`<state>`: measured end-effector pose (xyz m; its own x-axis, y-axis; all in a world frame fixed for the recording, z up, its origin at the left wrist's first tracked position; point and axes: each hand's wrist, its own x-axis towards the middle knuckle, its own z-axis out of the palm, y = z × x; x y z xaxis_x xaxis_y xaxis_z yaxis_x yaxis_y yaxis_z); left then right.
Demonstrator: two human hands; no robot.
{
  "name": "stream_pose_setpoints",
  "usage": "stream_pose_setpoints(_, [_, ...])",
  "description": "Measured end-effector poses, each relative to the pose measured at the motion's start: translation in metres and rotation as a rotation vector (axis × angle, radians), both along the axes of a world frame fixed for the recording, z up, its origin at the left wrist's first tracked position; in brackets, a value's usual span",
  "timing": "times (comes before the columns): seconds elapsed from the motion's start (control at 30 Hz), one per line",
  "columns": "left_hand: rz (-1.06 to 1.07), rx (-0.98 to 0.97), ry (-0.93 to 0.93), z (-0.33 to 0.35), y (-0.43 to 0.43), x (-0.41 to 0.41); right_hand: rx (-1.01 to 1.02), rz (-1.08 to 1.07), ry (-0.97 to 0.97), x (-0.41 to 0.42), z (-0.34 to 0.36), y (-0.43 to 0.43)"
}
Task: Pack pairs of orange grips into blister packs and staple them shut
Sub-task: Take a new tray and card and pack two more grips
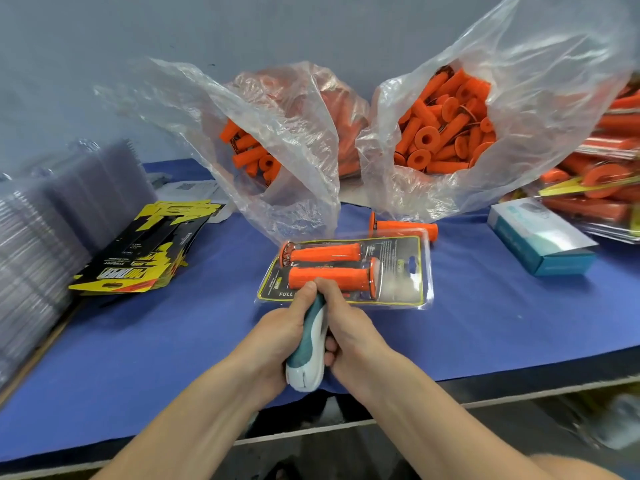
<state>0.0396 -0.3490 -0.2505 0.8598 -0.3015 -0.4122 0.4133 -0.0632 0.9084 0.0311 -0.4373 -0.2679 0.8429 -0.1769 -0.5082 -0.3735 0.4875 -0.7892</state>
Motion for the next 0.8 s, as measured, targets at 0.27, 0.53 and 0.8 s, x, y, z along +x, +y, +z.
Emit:
stream_pose_setpoints(0.27, [-0.214, 0.022, 0.092, 0.016, 0.023, 0.012, 0.179, 0.106, -0.116, -0.005, 0.003, -0.009])
stream_pose_setpoints(0.53, [-0.071, 0.966, -0.325, 0.020, 0.127, 0.053, 0.243, -0.015, -0.130, -0.013, 0.003, -0.028])
stream_pose_setpoints(0.8, [0.222, 1.330, -0.914, -0.002, 0.111, 0.071, 0.103, -0.082, -0.163, -0.018, 0.006, -0.022])
